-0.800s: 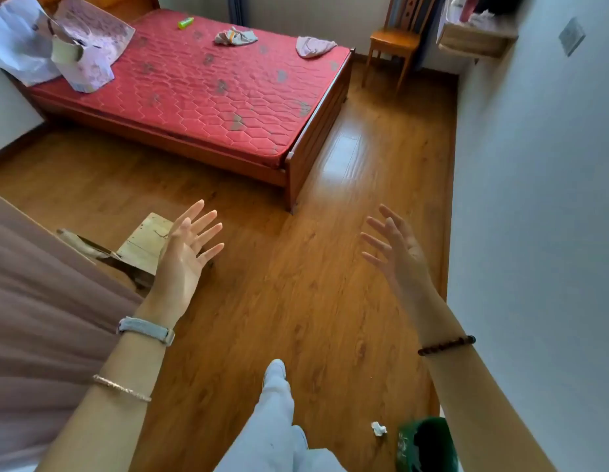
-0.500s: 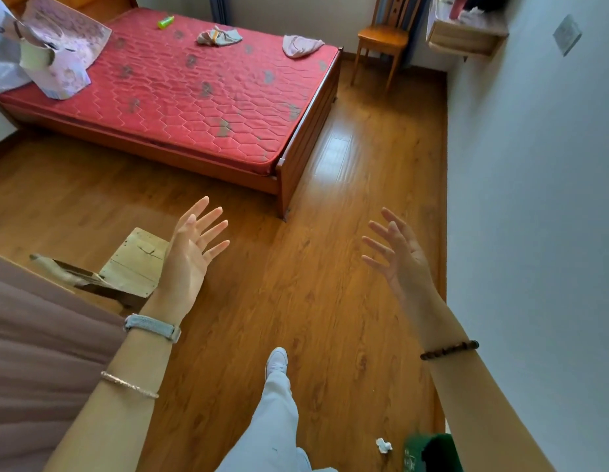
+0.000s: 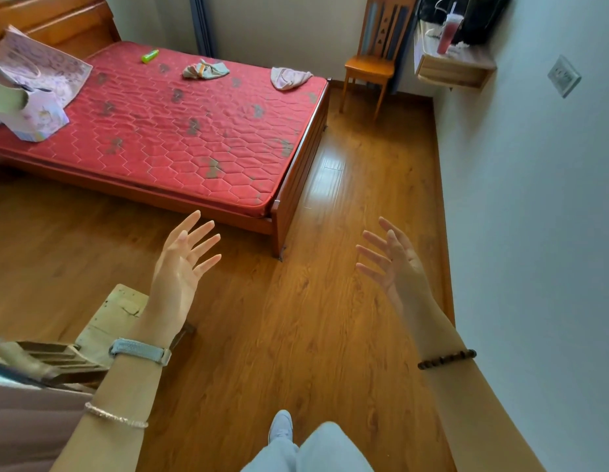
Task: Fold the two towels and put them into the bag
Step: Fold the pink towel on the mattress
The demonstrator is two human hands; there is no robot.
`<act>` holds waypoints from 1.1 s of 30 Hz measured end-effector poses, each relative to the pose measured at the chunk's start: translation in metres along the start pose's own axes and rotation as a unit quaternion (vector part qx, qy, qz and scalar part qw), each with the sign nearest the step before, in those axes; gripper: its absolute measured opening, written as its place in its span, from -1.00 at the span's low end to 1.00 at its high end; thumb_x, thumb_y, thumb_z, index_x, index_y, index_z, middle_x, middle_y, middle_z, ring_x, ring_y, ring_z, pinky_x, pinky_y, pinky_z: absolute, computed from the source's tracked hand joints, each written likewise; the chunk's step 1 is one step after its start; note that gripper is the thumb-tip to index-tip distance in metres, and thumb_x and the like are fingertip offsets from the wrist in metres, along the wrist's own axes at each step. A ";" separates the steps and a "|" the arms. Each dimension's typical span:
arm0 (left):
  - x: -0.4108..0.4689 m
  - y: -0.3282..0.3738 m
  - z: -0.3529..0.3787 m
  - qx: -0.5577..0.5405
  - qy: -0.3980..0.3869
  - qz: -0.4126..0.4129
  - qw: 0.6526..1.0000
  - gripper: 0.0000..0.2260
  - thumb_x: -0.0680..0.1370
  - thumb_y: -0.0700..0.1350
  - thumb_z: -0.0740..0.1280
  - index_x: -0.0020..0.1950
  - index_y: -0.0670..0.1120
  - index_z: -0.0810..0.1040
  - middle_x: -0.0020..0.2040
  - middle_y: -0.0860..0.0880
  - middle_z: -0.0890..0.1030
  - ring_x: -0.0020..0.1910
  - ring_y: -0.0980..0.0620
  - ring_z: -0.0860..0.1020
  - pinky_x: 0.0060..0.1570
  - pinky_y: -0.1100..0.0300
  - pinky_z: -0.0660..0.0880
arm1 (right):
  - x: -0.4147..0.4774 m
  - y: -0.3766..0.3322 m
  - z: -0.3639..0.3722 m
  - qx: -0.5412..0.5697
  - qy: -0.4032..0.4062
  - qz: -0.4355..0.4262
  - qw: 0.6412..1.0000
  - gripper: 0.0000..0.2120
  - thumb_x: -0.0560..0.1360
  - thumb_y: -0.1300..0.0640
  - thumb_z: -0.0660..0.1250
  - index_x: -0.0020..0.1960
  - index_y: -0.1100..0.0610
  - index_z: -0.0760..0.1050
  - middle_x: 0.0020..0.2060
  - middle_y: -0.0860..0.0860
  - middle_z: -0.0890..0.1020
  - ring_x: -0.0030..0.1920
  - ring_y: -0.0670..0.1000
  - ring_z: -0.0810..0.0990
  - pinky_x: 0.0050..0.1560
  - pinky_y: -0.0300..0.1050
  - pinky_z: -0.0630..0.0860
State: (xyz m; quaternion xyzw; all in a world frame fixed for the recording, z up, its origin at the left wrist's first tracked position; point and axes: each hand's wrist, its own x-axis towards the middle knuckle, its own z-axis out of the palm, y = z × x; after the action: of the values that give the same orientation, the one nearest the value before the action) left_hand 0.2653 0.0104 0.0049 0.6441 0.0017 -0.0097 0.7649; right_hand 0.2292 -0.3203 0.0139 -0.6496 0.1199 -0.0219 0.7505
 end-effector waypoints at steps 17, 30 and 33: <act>0.160 -0.027 0.073 -0.022 -0.008 -0.031 0.999 -0.53 0.56 0.14 0.14 0.47 0.12 0.37 0.41 0.00 0.51 0.37 0.00 0.51 0.31 -0.02 0.44 | 0.173 -0.026 -0.041 0.016 0.026 0.000 1.000 -0.59 0.51 -0.15 0.21 0.34 -0.13 0.41 0.25 0.01 0.58 0.21 0.08 0.60 0.14 0.06 0.58; 0.340 -0.017 0.200 -0.080 0.018 -0.003 0.997 -0.64 0.64 0.08 0.14 0.42 0.07 0.44 0.30 0.03 0.58 0.34 -0.04 0.53 0.31 -0.04 0.45 | 0.357 -0.083 -0.109 0.013 0.008 -0.010 1.000 -0.71 0.60 -0.11 0.15 0.30 -0.17 0.43 0.25 -0.01 0.58 0.23 0.08 0.59 0.16 0.08 0.56; 0.368 -0.019 0.218 -0.085 0.015 -0.014 0.996 -0.66 0.65 0.07 0.13 0.40 0.08 0.45 0.31 0.02 0.57 0.34 -0.03 0.53 0.33 -0.05 0.45 | 0.385 -0.091 -0.121 0.011 0.006 -0.012 1.000 -0.66 0.55 -0.16 0.18 0.30 -0.18 0.42 0.25 -0.02 0.58 0.22 0.07 0.59 0.17 0.07 0.56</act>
State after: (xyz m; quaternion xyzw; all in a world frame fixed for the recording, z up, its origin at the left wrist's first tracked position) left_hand 0.6311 -0.2120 0.0173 0.5765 0.0234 -0.0107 0.8167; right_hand 0.5883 -0.5246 0.0297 -0.6426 0.1165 -0.0360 0.7565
